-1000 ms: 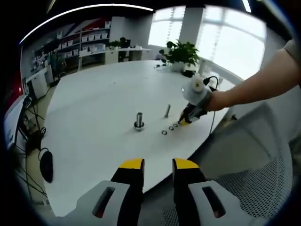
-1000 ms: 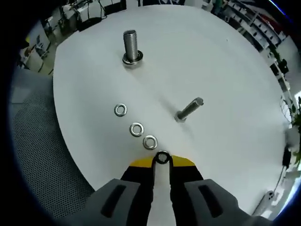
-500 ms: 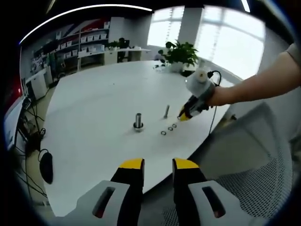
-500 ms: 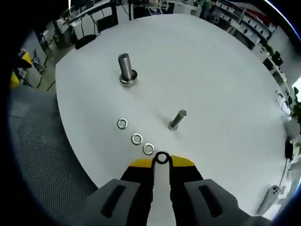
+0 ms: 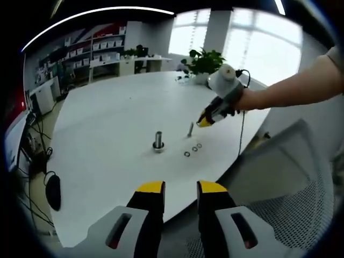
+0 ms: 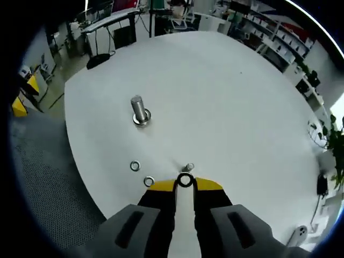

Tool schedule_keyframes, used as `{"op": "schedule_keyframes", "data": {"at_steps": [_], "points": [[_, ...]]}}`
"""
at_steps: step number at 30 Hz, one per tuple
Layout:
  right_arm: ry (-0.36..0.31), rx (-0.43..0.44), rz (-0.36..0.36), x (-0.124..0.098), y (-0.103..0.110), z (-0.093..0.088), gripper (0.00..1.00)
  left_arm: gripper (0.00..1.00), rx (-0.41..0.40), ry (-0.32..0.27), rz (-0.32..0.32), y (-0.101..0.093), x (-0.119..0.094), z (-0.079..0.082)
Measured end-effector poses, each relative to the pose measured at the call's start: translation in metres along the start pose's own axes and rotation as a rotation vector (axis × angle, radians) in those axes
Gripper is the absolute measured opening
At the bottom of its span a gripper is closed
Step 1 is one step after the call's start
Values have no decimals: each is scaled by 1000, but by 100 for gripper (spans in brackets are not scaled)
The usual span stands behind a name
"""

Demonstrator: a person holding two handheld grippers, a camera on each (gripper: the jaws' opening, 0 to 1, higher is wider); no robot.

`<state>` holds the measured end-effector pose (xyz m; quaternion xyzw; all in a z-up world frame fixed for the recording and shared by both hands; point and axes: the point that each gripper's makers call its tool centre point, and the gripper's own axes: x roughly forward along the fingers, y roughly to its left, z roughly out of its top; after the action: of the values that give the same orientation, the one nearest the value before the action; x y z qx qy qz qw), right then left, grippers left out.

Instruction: Place the washer onto the threaded stud by aligning its center hole with the stud, sliding it down to the base, and recovering from edge contact or off-axis alignment until the washer reaches the visible bottom stop.

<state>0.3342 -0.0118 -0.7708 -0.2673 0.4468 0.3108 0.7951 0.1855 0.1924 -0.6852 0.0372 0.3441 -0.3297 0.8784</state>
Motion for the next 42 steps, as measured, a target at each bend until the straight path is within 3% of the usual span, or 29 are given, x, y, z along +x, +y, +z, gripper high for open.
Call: {"op": "schedule_keyframes", "data": {"at_steps": [15,42], "points": [[17,-56,-6,11,-3,7,13,21,-1,2,4,1,0,0],[113,-86,39,44,5,-4,13,21,-13,11,22,4,0,-2]]}}
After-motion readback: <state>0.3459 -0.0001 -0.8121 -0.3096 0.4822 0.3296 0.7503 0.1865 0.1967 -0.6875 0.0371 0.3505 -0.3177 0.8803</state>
